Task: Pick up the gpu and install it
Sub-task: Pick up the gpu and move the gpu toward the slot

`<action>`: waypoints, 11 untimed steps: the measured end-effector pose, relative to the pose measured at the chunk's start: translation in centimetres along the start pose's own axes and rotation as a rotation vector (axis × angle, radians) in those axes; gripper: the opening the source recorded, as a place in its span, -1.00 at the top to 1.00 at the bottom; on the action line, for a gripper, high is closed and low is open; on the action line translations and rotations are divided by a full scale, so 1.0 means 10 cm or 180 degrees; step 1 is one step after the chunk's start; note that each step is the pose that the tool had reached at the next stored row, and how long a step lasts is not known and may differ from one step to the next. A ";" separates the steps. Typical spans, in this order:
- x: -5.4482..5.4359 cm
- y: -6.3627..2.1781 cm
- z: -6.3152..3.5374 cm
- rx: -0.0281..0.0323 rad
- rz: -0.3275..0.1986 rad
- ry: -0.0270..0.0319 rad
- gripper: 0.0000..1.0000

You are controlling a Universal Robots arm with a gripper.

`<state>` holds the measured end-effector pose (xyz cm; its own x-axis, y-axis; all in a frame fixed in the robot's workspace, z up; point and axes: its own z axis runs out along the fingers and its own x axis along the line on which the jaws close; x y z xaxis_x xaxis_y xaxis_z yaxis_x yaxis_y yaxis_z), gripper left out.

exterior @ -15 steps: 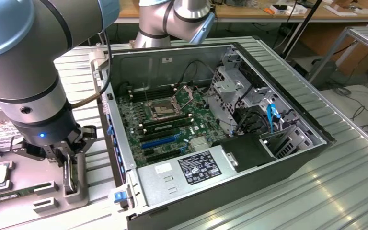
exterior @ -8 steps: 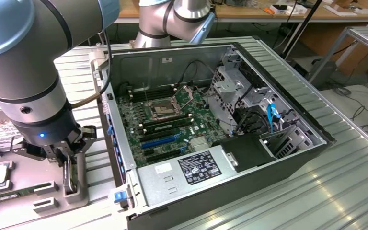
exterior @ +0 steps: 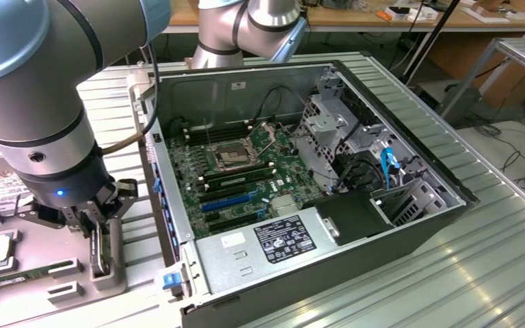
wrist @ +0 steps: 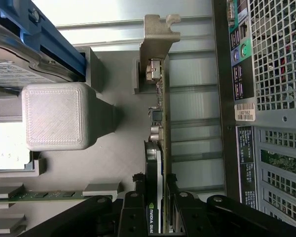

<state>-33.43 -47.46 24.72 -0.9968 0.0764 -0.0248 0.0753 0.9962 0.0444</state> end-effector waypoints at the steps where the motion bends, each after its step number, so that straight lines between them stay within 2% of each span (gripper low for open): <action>1: 0.00 0.000 0.000 0.0000 0.0000 0.0000 0.47; 7: 0.00 0.001 -0.003 -0.0001 0.0000 0.0000 0.47; 11: 0.00 0.002 -0.051 0.0000 0.0000 0.0004 0.47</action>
<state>-33.43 -47.46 25.23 -0.9968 0.0764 -0.0235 0.0753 0.9962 0.0443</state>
